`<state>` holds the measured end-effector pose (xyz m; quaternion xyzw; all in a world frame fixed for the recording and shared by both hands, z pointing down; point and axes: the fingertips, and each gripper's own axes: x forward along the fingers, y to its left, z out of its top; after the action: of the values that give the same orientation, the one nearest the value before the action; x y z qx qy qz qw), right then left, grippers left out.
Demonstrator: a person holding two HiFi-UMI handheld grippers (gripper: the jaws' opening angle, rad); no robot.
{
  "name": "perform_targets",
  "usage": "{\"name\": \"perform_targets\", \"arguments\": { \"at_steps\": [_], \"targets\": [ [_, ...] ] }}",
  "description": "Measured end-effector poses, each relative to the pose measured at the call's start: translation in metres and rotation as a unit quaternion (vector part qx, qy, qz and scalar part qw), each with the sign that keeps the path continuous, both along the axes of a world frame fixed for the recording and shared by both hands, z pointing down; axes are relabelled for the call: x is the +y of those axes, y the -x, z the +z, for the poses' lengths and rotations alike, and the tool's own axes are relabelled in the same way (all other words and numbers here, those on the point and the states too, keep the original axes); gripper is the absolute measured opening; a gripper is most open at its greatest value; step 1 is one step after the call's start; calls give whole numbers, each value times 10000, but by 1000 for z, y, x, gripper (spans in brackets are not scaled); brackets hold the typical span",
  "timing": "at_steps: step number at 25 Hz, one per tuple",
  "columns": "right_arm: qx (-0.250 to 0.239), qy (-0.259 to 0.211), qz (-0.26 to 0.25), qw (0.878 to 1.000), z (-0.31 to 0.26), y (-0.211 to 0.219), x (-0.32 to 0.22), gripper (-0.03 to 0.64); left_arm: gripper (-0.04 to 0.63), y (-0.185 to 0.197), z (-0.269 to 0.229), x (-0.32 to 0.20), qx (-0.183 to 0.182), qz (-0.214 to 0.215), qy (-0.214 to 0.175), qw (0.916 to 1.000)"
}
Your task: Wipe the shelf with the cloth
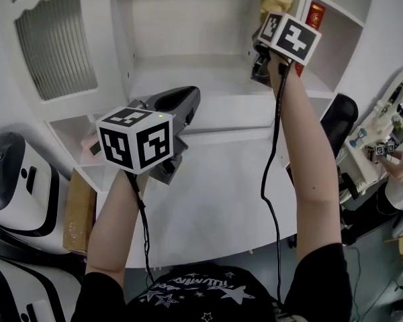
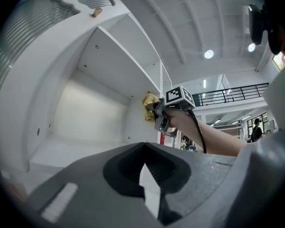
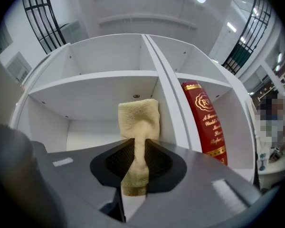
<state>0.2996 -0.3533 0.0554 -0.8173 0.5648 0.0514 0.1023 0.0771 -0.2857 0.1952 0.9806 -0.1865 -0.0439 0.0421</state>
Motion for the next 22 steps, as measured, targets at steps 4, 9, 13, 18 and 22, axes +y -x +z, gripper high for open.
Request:
{"name": "perform_targets", "arguments": {
  "at_steps": [4,9,13,18,22],
  "targets": [
    [-24,13,-22,10000,5,0,12,97,6,-5,5,6,-3,99,83,9999],
    [89,92,-35,9999,10,-2,21,97,6,-14,13,4,-47,160,174,9997],
    [140,76,-66,9999,10,-1,21,97,6,-19,18,1,-83,178,223,9996],
    [207,94,-241,9995,14,12,8,97,6,-21,13,-6,29,152,201,9997],
    [228,217,-361,9989,23,24,-17,97,6,-23,8,-12,81,120,136,9998]
  ]
}}
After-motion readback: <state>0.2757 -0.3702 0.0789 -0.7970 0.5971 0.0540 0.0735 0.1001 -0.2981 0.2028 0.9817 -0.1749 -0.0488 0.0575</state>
